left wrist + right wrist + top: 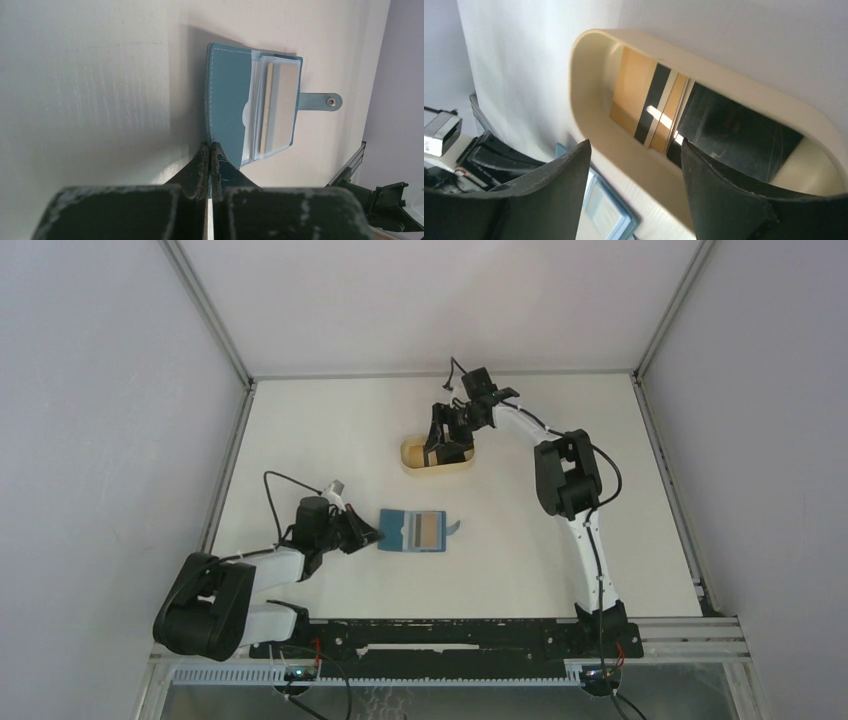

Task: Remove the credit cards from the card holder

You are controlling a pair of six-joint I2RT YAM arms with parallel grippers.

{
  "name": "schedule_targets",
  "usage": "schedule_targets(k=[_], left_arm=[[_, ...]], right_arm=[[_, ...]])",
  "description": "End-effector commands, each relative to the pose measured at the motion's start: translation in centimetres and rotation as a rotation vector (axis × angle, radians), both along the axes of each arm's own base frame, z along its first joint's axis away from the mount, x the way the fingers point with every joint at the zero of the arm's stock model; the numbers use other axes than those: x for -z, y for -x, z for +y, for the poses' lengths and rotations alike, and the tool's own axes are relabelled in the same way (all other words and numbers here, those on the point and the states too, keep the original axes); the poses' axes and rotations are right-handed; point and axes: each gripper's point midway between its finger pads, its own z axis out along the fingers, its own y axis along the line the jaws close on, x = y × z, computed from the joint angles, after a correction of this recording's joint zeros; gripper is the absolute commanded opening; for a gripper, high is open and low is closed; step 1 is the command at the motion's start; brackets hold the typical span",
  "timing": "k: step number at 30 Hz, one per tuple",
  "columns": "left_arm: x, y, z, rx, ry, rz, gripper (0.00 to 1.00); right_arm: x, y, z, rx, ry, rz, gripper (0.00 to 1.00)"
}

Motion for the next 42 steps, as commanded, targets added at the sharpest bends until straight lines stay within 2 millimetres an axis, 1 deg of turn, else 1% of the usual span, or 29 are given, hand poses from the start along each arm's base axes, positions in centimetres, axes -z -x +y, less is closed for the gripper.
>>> schedule_targets(k=[1,4,5,7,9,10,12,14,15,17,20,24,27,31,36,42], left_arm=[[-1.8,-1.7,0.2,-0.02,-0.024,-0.073,0.0],[-1.8,-1.9,0.3,-0.028,-0.031,-0.07,0.0],[-1.8,-1.9,0.3,-0.032,-0.033,-0.069,0.0],[-1.8,-2.0,0.4,-0.041,-0.037,-0.065,0.0],[-1.8,-2.1,0.6,-0.058,-0.042,-0.063,0.0],[-1.8,-2.2,0.8,-0.071,-0.047,-0.064,0.0],[-1.9,-2.3,1.0,-0.088,-0.047,-0.062,0.0],[-2.0,-2.4,1.1,-0.103,-0.043,-0.064,0.0],[-2.1,-2.4,1.1,-0.111,-0.039,-0.064,0.0],[-2.2,-2.4,1.1,-0.12,-0.035,-0.063,0.0],[-2.2,-2.4,1.2,-0.135,-0.03,-0.061,0.0],[-2.3,-2.4,1.2,-0.141,-0.023,-0.057,0.0],[-2.3,-2.4,1.1,-0.145,-0.021,-0.056,0.0],[-2.4,-2.4,0.8,-0.147,-0.005,-0.054,0.0],[-2.6,-2.4,0.9,-0.162,0.001,-0.06,0.0],[-2.7,-2.5,1.2,-0.18,-0.011,-0.062,0.0]], right_arm=[[-8.5,-1.4,-2.1,0.011,-0.049,-0.169,0.75],[-11.5,-1.4,-3.6,0.037,-0.074,-0.212,0.76],[-12.9,-1.2,-3.9,0.042,-0.08,-0.237,0.76],[-14.1,-0.5,-4.4,0.053,-0.082,-0.264,0.77],[-14.1,0.7,-4.3,0.059,-0.065,-0.277,0.77],[-13.8,1.4,-4.3,0.064,-0.039,-0.283,0.78],[-12.3,3.4,-3.9,0.058,0.04,-0.284,0.81],[-10.5,5.6,-3.4,0.041,0.107,-0.272,0.86],[-9.0,7.2,-3.0,0.025,0.134,-0.244,0.87],[-7.5,9.2,-2.8,0.023,0.163,-0.222,0.89],[-5.6,11.4,-2.7,0.034,0.201,-0.199,0.9],[-4.6,13.1,-2.3,0.041,0.228,-0.205,0.91],[-4.5,13.9,-1.4,0.024,0.234,-0.211,0.91],[-3.8,14.9,-0.5,-0.007,0.241,-0.198,0.93],[-2.3,15.6,-0.5,-0.025,0.293,-0.188,0.94],[-1.2,16.5,-0.3,-0.036,0.317,-0.174,0.94]])
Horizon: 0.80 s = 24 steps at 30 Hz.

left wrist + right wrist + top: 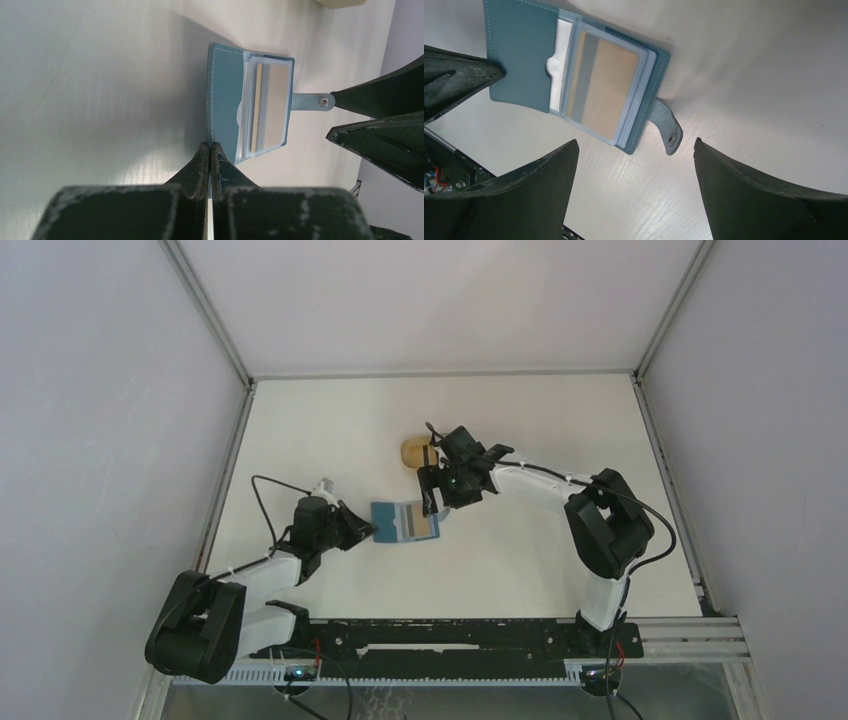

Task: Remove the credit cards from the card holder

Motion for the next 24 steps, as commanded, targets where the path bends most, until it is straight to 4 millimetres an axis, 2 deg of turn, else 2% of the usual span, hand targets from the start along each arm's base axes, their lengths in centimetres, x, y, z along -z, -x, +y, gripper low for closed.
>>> schedule_targets(k=[1,7,17,24], left_arm=[[-1.7,-1.3,-0.1,-0.023,0.009,-0.054,0.0],[-1.4,-1.3,-0.2,-0.025,0.007,-0.041,0.0],[-1.1,-1.3,-0.4,-0.026,-0.005,-0.028,0.0],[-1.0,-1.4,-0.6,-0.019,-0.014,-0.025,0.0]], right_arm=[[-0.1,-0.3,0.7,0.019,-0.008,-0.027,0.94],[0.9,0.4,1.1,0.012,-0.033,0.004,0.92],[1.6,0.8,1.2,0.004,-0.065,0.032,0.72],[1.3,-0.1,1.2,0.015,-0.098,0.026,0.72]])
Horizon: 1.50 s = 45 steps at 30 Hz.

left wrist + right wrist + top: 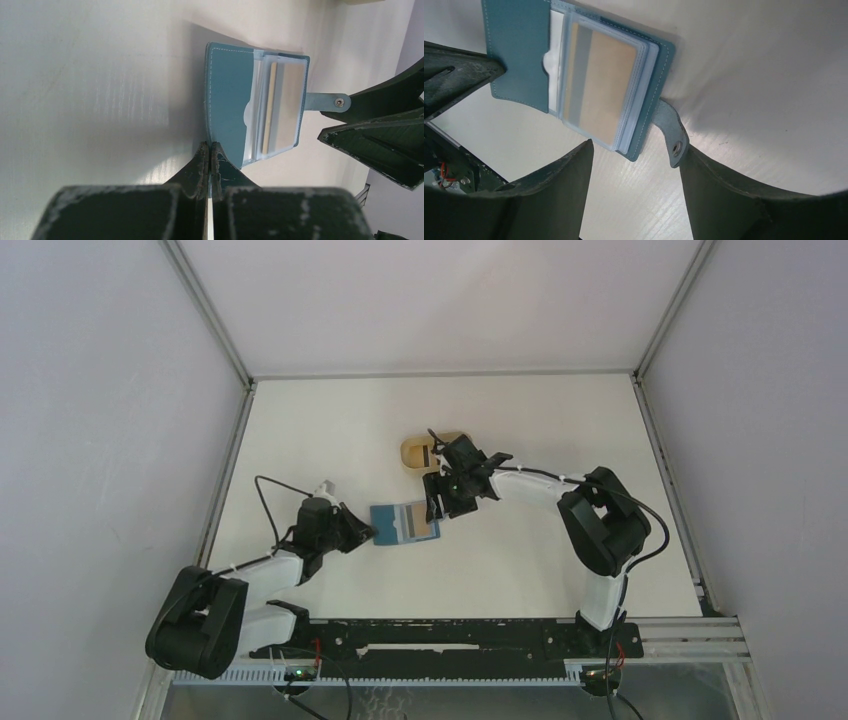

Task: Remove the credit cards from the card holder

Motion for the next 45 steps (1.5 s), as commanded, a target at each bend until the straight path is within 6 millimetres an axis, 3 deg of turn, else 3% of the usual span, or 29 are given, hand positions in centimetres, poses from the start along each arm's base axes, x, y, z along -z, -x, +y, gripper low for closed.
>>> schedule_targets(k=[1,10,16,18,24,30,39,45], left_arm=[[-1.9,-1.8,-0.7,-0.006,0.013,-0.05,0.0],[-1.5,-1.6,-0.7,-0.003,0.004,-0.04,0.0],[-1.5,-1.6,-0.7,-0.002,0.001,-0.04,0.0],[-1.5,-1.6,-0.7,-0.003,0.0,-0.04,0.0],[-1.6,-1.7,-0.9,0.009,0.003,-0.045,0.0],[-1.9,-1.8,-1.2,0.022,0.013,-0.057,0.03],[-1.5,-1.8,-1.3,0.022,0.019,-0.05,0.29],[-1.3,-1.8,-1.7,0.031,0.049,-0.054,0.39]], right_arm=[[-0.8,-1.4,0.8,0.015,-0.064,-0.029,0.72],[0.5,-1.9,0.2,0.038,-0.053,-0.008,0.68],[1.6,-1.7,-0.9,0.065,-0.031,0.008,0.6],[1.8,-1.7,-1.3,0.071,-0.027,0.009,0.48],[1.9,-1.9,-1.7,0.073,-0.035,0.022,0.01],[2.1,-2.3,-2.5,0.082,-0.033,0.026,0.0],[2.5,-2.1,-3.0,0.087,-0.048,0.048,0.0],[2.4,-2.1,-2.7,0.078,-0.066,0.053,0.0]])
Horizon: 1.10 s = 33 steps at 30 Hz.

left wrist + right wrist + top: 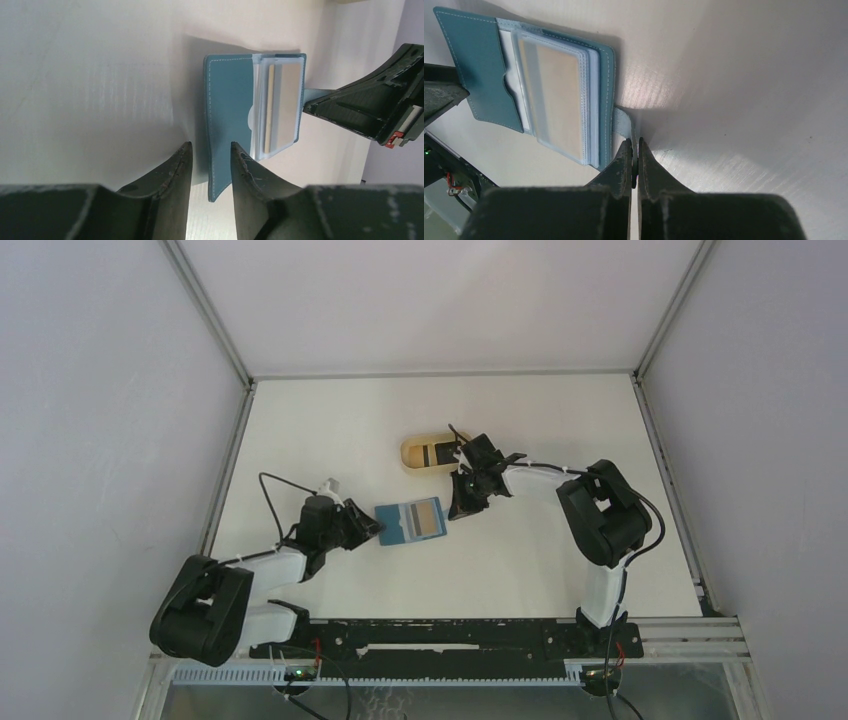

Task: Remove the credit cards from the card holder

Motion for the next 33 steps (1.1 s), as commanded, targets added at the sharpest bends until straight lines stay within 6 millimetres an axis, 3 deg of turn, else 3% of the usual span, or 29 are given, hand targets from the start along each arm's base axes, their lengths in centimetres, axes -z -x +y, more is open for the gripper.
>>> schedule_targets(k=[1,11,14,17,18,27,28,33], left_arm=[[-1.5,-1.3,-1.2,0.019,0.052,-0.05,0.39],[-2.6,-1.3,-3.1,0.101,0.143,-0.087,0.37],[-2.6,-1.2,-3.2,0.109,0.143,-0.088,0.26],[-2.5,-1.1,-3.4,0.118,0.149,-0.082,0.02],[-2.5,-1.1,-3.5,0.121,0.152,-0.081,0.0],[-2.6,-1.0,-3.5,0.123,0.158,-0.088,0.0],[-2.6,-1.0,-3.5,0.121,0.157,-0.09,0.0],[-2.5,-1.0,-3.5,0.121,0.151,-0.09,0.0]], right_arm=[[-0.2,-0.3,0.4,-0.015,-0.023,-0.018,0.0],[-0.2,-0.1,0.6,-0.026,-0.034,-0.012,0.0],[-0.2,-0.1,0.7,-0.029,-0.039,-0.012,0.0],[-0.3,-0.1,0.7,-0.031,-0.041,-0.011,0.0],[-0.2,-0.1,0.7,-0.031,-0.041,-0.012,0.0],[-2.0,-1.2,-0.4,0.005,-0.059,-0.039,0.0],[-2.2,-1.3,-0.5,0.01,-0.059,-0.045,0.02],[-4.3,-2.0,-1.1,0.034,-0.057,-0.102,0.36]])
